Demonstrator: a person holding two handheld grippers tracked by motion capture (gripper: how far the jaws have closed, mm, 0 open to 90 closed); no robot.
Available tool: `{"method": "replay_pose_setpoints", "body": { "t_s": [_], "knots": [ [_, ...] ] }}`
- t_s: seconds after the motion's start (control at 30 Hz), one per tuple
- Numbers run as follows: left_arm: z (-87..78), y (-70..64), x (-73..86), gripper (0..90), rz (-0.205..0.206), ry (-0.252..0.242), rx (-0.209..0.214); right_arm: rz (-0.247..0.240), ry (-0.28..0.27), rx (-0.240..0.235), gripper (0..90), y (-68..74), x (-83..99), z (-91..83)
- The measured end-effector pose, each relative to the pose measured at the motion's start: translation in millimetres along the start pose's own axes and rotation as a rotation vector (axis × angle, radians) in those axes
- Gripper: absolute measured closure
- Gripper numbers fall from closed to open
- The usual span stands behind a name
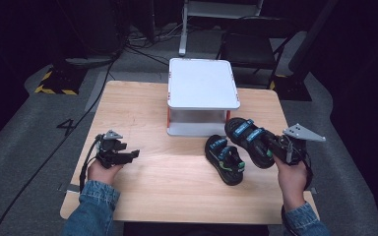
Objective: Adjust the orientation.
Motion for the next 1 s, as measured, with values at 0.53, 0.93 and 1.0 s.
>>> {"method": "replay_pose_setpoints", "body": {
  "t_s": [0.53, 0.93, 1.0],
  "knots": [
    [-6.6, 1.4, 2.9, 34.4, -0.01, -0.003, -0.003, 0.087, 0.18, 0.032, 83.3, -18.6, 55.3, 50.7],
    [-5.0, 1.1, 0.1, 34.4, -0.01, -0.012, 0.003, 0.12, 0.265, -0.057, 79.4, -1.0, 73.3, 59.1],
    [-4.5, 0.8, -0.5, 34.4, -0.008, -0.011, 0.004, 0.133, 0.268, -0.064, 79.4, 0.3, 75.6, 58.9]
  ]
}}
Point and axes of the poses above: each handheld gripper's, and its own axes: z roughly forward along the jaws, x roughly out of its underside, y roughly to its left, the point moved 9 cm from there along z, roughly forward along the jaws, and after that the axes turned 4 degrees about -z, right-handed, at the moved point
